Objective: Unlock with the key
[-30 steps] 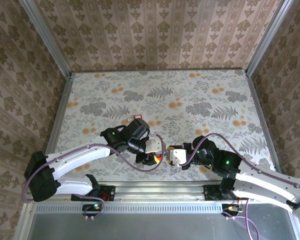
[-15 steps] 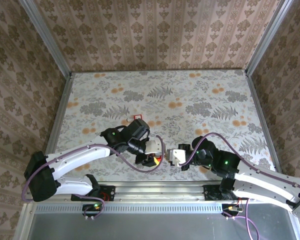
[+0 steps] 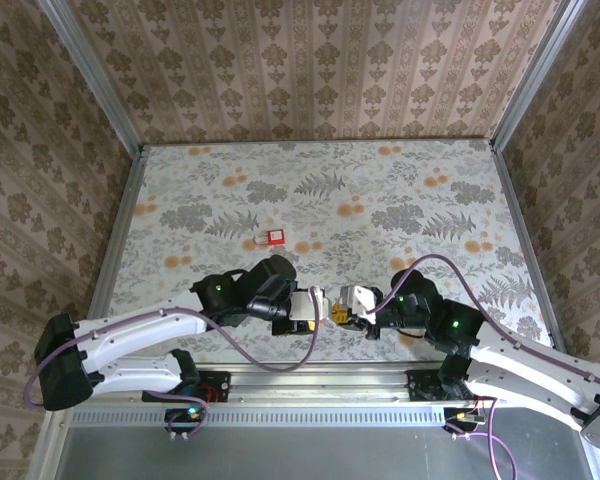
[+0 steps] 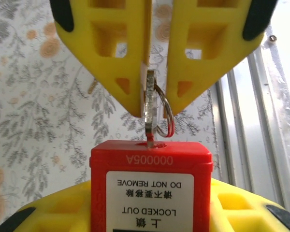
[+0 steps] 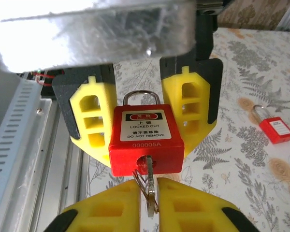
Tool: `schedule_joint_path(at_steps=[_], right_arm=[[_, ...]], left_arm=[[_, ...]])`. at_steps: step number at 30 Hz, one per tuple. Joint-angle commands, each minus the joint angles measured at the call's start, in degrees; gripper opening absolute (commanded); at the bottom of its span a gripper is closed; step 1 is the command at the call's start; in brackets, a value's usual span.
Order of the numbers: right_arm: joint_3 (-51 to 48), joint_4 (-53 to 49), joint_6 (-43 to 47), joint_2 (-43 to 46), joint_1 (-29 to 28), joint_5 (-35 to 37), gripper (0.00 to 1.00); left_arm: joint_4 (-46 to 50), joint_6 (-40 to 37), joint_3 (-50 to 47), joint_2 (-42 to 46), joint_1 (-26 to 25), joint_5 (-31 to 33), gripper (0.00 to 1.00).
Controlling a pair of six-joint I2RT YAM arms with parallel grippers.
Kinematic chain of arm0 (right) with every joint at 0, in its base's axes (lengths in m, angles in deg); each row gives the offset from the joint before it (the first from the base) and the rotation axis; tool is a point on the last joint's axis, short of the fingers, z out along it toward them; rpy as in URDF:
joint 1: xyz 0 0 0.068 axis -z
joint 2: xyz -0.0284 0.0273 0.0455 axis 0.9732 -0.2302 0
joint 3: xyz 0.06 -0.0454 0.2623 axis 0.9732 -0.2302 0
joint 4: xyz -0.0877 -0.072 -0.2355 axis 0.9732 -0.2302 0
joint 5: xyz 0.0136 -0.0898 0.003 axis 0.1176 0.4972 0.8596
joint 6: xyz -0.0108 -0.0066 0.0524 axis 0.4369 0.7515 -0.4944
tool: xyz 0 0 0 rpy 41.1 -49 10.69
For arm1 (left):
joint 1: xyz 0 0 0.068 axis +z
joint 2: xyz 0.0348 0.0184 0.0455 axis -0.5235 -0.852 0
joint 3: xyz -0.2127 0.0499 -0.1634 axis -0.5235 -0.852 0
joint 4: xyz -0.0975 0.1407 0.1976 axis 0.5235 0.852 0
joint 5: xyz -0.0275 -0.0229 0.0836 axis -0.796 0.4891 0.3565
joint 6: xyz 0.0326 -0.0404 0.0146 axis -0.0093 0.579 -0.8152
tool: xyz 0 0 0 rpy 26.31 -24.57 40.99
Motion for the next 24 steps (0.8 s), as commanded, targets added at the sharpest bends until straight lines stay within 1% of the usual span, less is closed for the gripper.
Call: schedule_joint_path(at_steps=[1,2,3,4,7,9,11,14,15,16,17,19,24], right_arm=[[-1.7,7.6,-8.3,3.2,0.2,-4.0,0.23],[-2.7,9.1,-10.0,4.2,0.3,-3.4,0.26],[-3.9,11.0,-13.2,5.9,0.4,-2.0,0.34],[-5.2,12.4,-16.2,7.7,0.6,-0.7,0.45],[-7.6,11.9,-19.8,13.8,1.0,0.5,0.6],[-8.1,9.6,-19.6,17.1,0.7,2.6,0.65],[-8.3,9.6,-17.5,17.9,0.5,3.2,0.69],[-8.3,10.0,-14.0,15.6,0.5,3.2,0.74],[-8.2,10.9,-13.2,14.1,0.5,1.8,0.78],[-8.2,11.6,-12.5,12.5,0.5,0.8,0.87],[-8.1,12.0,-12.1,11.3,0.5,0.4,1.0],[-8.0,12.8,-10.6,9.4,0.4,-0.1,1.0],[-8.0,13.4,-7.5,7.5,0.4,1.4,1.0]], left_arm=[[-4.3,-0.4,-1.3,2.5,-0.2,5.2,0.0],[-4.4,-0.4,-1.6,2.9,-0.2,5.3,0.0],[-4.6,-0.4,-1.9,3.4,-0.2,5.3,0.0],[-4.6,-0.3,-2.0,3.6,-0.2,5.5,0.0],[-3.8,-0.3,-2.0,3.3,-0.1,4.6,0.0],[-2.9,-0.2,-1.5,2.9,-0.1,3.1,0.0],[-1.5,-0.1,-0.6,2.2,-0.1,1.6,0.0],[0.8,-0.3,0.7,1.4,-0.1,0.3,0.0],[1.2,-0.3,0.8,1.4,-0.1,0.0,0.0],[1.3,-0.3,0.9,1.4,-0.1,-0.2,0.0],[1.3,-0.3,0.9,1.4,-0.1,-0.4,0.0],[1.4,-0.3,1.0,1.2,-0.1,-0.6,0.0],[1.0,-0.1,1.4,0.7,-0.4,-1.2,0.0]])
